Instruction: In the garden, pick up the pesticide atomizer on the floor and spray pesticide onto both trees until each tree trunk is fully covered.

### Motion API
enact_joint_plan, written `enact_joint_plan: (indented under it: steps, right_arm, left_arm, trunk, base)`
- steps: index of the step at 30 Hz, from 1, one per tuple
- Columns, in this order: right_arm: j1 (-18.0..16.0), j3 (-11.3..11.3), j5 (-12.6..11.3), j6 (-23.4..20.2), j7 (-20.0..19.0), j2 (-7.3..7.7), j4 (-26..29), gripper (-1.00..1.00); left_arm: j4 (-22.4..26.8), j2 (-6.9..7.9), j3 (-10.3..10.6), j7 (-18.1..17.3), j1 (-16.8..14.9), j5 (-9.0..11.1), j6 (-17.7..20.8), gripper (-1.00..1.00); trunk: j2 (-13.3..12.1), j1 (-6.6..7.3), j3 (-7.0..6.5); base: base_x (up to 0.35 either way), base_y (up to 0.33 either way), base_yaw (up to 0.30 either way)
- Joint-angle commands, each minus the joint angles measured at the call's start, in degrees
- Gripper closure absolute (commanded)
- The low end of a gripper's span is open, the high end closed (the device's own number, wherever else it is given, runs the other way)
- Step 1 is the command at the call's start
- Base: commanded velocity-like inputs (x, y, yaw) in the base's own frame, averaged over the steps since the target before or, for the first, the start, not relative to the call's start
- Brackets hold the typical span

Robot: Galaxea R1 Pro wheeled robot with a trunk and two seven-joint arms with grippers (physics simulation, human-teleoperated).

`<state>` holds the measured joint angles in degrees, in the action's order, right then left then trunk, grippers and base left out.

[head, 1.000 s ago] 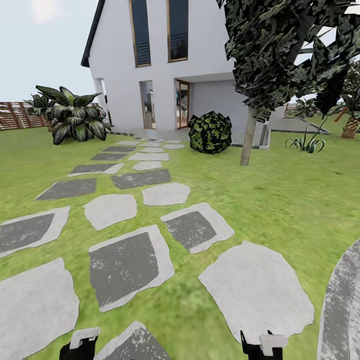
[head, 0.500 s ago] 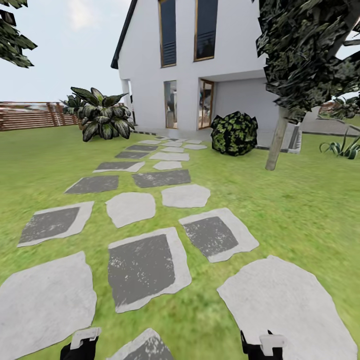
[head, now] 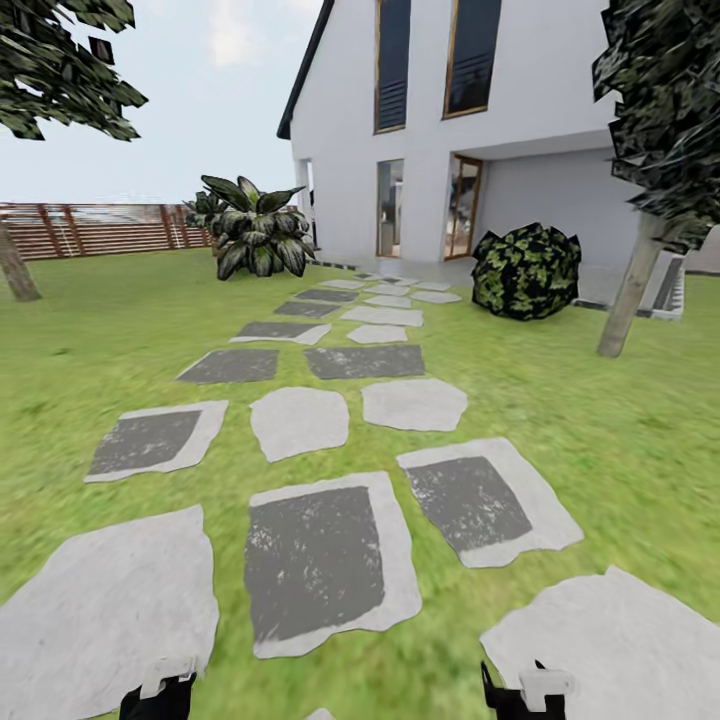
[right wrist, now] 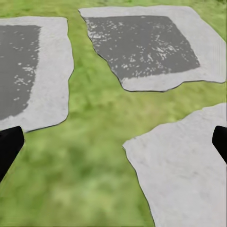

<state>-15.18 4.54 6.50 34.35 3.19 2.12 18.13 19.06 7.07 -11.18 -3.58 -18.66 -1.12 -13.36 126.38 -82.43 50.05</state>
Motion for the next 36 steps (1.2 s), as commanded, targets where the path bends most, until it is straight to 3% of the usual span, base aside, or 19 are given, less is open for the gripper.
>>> enact_joint_plan:
  steps: [1,16,21,25,36]
  right_arm:
    - [0.0,0.3,0.6,0.1,0.2,-0.02,0.0,-1.0]
    - [0.0,0.3,0.6,0.2,0.2,-0.09,0.0,-1.0]
    - [0.0,0.3,0.6,0.2,0.2,-0.1,0.0,-1.0]
    - [0.0,0.3,0.6,0.2,0.2,-0.1,0.1,-1.0]
    - [0.0,0.3,0.6,0.2,0.2,0.03,0.1,-1.0]
  left_arm:
    - [-0.1,-0.04,-0.4,-0.4,-0.1,-0.1,-0.2,1.0]
    - [-0.1,0.04,-0.5,-0.4,-0.1,-0.1,-0.2,1.0]
    - [-0.1,0.01,-3.6,-0.4,-0.1,-0.1,-0.2,1.0]
    - [-0.1,-0.06,-4.2,-0.5,-0.1,-0.1,-0.3,1.0]
    - [-0.1,-0.2,-4.4,-0.5,-0.1,-0.3,-0.3,1.0]
  trunk:
    - [0.0,-0.02,0.05]
    - [0.0,-0.02,0.05]
    - [0.0,-0.02,0.05]
    - [0.0,-0.02,0.05]
    - [0.0,-0.02,0.05]
  base:
    - [0.339,0.0,0.276]
    - [0.339,0.0,0.276]
    - [0.339,0.0,0.275]
    - [0.339,0.0,0.253]
    - [0.339,0.0,0.037]
